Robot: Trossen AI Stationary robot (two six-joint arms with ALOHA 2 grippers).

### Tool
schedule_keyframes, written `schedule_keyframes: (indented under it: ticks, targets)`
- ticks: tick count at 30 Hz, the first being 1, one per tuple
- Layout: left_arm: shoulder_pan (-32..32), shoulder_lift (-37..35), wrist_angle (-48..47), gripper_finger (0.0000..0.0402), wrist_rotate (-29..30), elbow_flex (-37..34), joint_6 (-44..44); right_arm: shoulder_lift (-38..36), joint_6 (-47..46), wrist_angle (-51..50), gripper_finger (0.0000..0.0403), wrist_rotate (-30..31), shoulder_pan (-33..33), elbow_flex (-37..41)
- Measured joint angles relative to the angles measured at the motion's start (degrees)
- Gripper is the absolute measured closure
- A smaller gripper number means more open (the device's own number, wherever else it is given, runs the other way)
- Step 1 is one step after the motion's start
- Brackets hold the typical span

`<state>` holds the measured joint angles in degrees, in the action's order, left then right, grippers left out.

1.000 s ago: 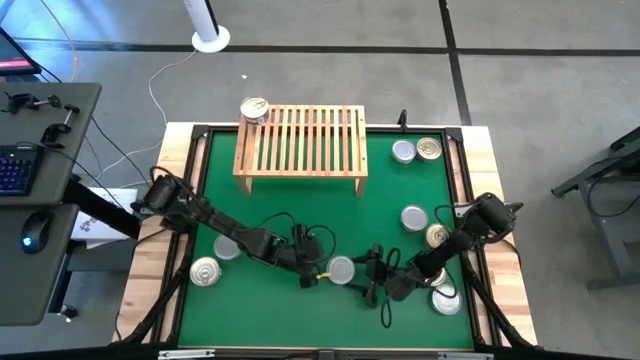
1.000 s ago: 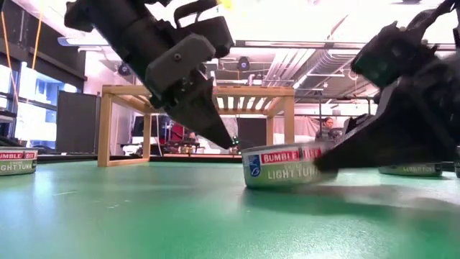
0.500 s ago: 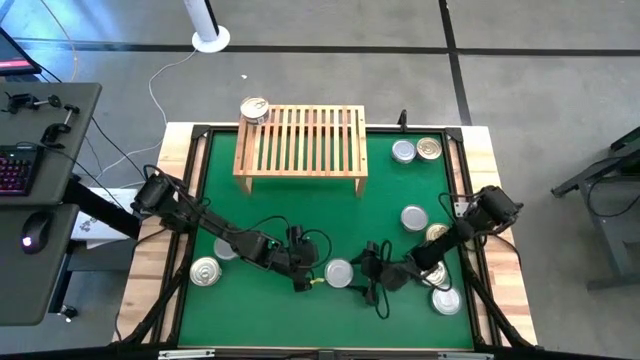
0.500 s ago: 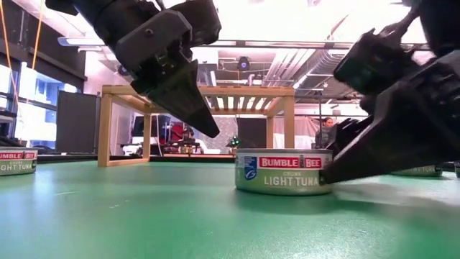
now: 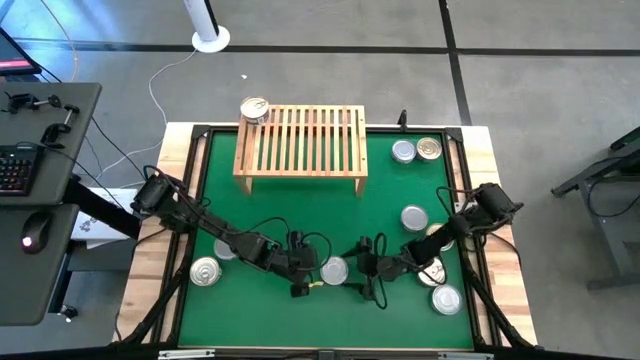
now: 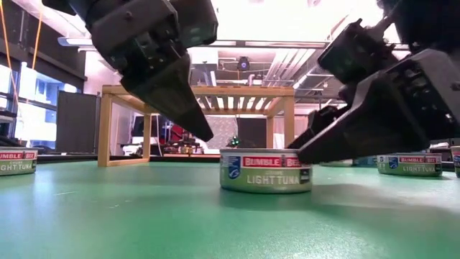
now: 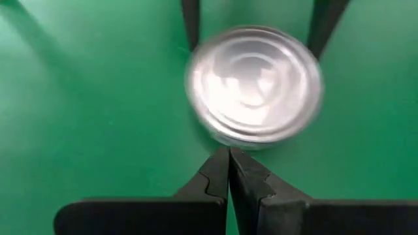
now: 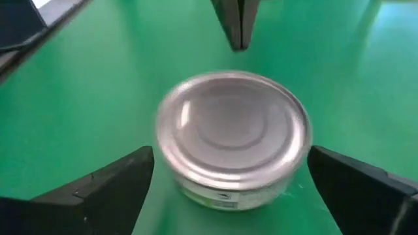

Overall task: Stack canned seafood by type on shelf
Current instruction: Put the green white tuna can on the shelf

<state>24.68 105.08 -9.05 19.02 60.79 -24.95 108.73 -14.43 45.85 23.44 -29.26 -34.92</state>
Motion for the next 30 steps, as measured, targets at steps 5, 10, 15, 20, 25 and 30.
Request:
schedule_keyframes:
  ticks: [5, 10, 15, 20, 25, 30]
  targets:
    - [1.2, 0.2, 0.1, 0.0401, -3.0, 0.0, 0.0, 0.0, 1.4, 2.6, 0.0004, 0.6, -0.8, 0.0]
    - [0.9, 2.9, 4.1, 0.0401, -2.0, -0.1, 0.2, 0.0, 1.3, 2.5, 0.0004, 0.9, 0.7, 0.0]
    - [0.3, 6.2, 8.7, 0.0401, -3.3, -0.1, 1.0, 0.0, 1.3, 2.3, 0.0004, -2.4, 1.7, 0.0]
    - [-1.0, 7.1, 10.5, 0.0401, -3.1, -0.1, 1.0, -0.6, 5.9, 2.3, 0.0004, -1.8, 1.4, 0.0]
    - [-1.8, 7.3, 10.6, 0.0401, -3.3, -0.1, 1.0, -6.1, 6.9, -1.5, 0.0004, 0.7, 0.5, 0.1]
    - [-1.6, 7.3, 10.3, 0.0401, -3.4, -0.1, 1.0, -9.5, -1.0, -14.1, 0.0004, 4.8, -3.7, 0.1]
